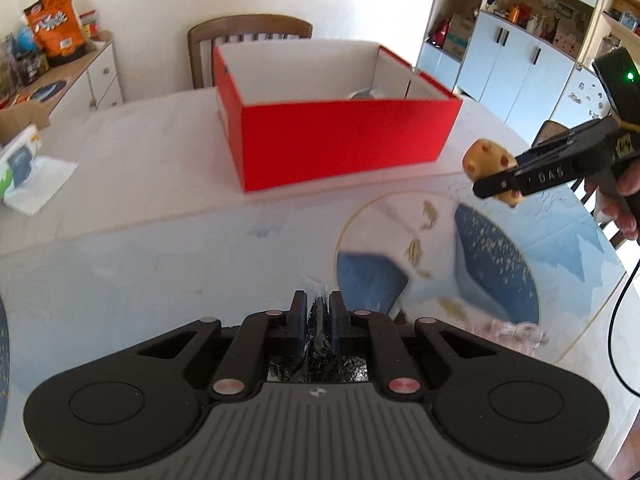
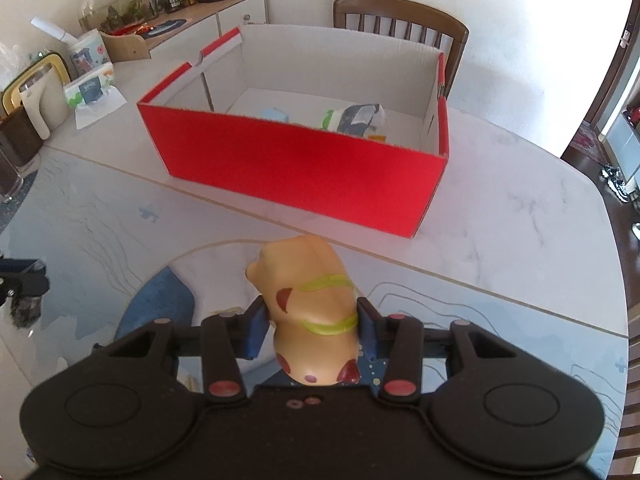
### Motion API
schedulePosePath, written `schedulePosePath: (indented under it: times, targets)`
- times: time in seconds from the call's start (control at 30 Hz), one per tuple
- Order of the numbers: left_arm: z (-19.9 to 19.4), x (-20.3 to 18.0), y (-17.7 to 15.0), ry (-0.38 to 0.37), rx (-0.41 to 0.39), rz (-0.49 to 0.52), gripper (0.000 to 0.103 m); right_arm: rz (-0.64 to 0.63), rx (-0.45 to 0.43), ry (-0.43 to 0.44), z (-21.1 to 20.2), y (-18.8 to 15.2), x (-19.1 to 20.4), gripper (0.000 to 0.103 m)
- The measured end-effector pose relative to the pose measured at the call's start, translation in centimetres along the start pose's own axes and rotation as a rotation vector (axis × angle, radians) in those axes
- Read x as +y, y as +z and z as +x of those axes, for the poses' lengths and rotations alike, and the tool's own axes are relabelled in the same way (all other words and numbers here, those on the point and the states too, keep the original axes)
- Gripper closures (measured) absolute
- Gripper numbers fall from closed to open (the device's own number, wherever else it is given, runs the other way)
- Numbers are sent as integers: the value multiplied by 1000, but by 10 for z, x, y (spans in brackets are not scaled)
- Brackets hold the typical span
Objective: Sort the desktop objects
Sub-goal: 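Carry the grey bag and yellow toy with both tools into the red box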
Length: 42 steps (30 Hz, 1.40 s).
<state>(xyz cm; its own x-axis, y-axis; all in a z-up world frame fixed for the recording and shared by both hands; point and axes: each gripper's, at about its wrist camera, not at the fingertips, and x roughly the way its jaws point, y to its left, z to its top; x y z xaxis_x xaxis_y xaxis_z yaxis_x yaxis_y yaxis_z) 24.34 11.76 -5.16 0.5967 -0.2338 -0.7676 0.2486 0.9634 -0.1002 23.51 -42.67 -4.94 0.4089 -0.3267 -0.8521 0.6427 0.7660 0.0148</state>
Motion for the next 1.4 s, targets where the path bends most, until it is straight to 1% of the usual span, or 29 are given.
schedulePosePath:
  times: [0.23, 0.57, 0.83, 1.13, 1.4]
  targets:
    - [2, -7, 38, -26, -28, 26, 93, -11, -24, 17, -14, 14, 0, 58]
    - [10, -21, 98, -47, -78, 76, 93, -26, -49, 10, -26, 40, -5, 58]
    - [17, -24, 141, -45, -123, 97, 93, -37, -86, 2, -33, 62, -9, 58]
    - [29, -23, 179, -37, -139, 111, 93, -66, -115, -11, -27, 92, -5, 58]
    - [47, -20, 204, -21, -133, 108, 93, -67, -128, -16, -14, 114, -6, 59]
